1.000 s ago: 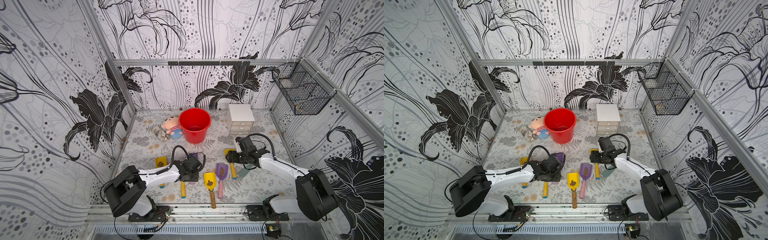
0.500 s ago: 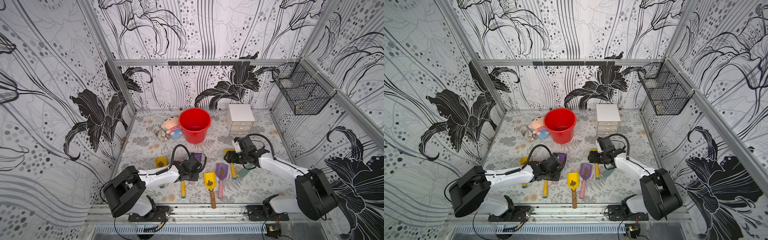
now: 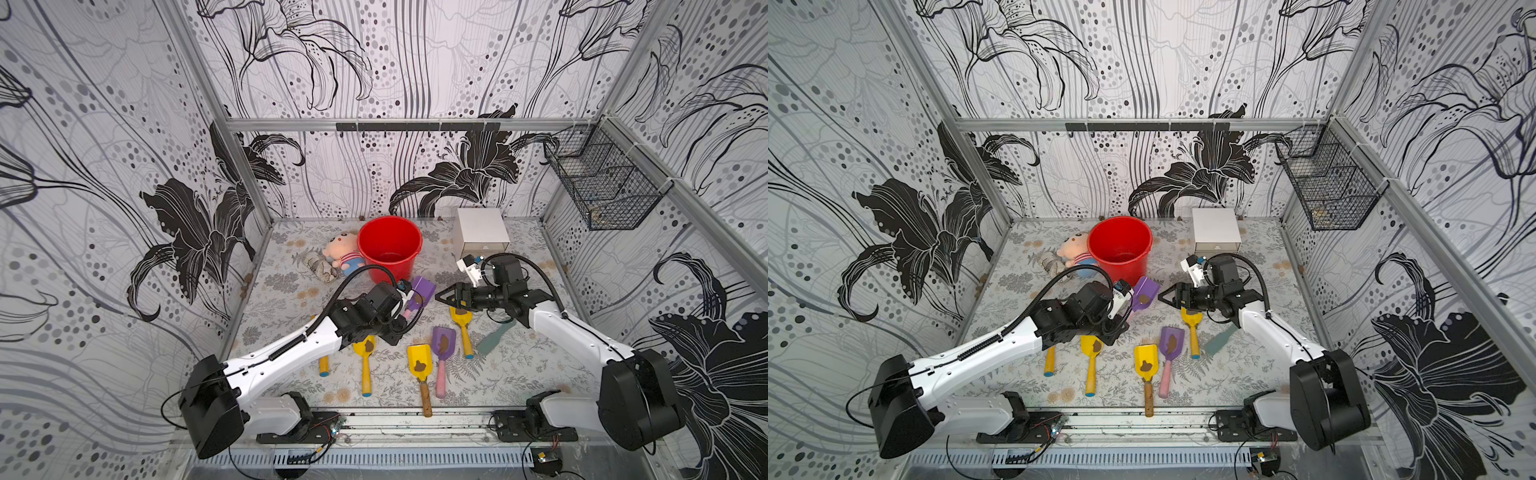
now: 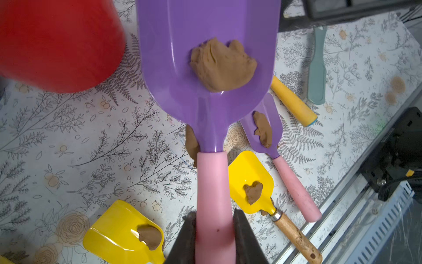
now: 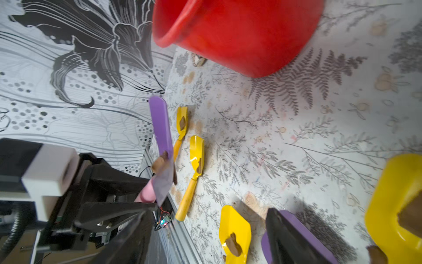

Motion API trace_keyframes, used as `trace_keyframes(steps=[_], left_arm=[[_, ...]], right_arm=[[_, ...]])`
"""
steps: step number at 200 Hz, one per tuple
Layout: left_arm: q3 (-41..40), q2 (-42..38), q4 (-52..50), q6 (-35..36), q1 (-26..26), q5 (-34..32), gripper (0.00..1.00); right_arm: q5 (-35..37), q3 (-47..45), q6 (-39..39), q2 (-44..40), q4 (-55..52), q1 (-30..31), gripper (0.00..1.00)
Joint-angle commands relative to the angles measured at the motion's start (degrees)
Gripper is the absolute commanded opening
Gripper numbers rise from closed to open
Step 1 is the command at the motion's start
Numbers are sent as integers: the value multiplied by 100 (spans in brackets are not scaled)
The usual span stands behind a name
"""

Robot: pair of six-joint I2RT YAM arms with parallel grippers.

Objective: Brush the soil off the hand trowel and place it into the bucket
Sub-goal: Adjust the hand trowel.

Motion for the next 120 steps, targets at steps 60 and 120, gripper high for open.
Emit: trace_keyframes(steps=[60,120], left_arm=[[514,366,-367,1069,31,322,0],[314,316,2,1011,125,175,9]], right_arm=[[-796,390,418,736,611,123,29],[-666,334,858,880,678,123,0]])
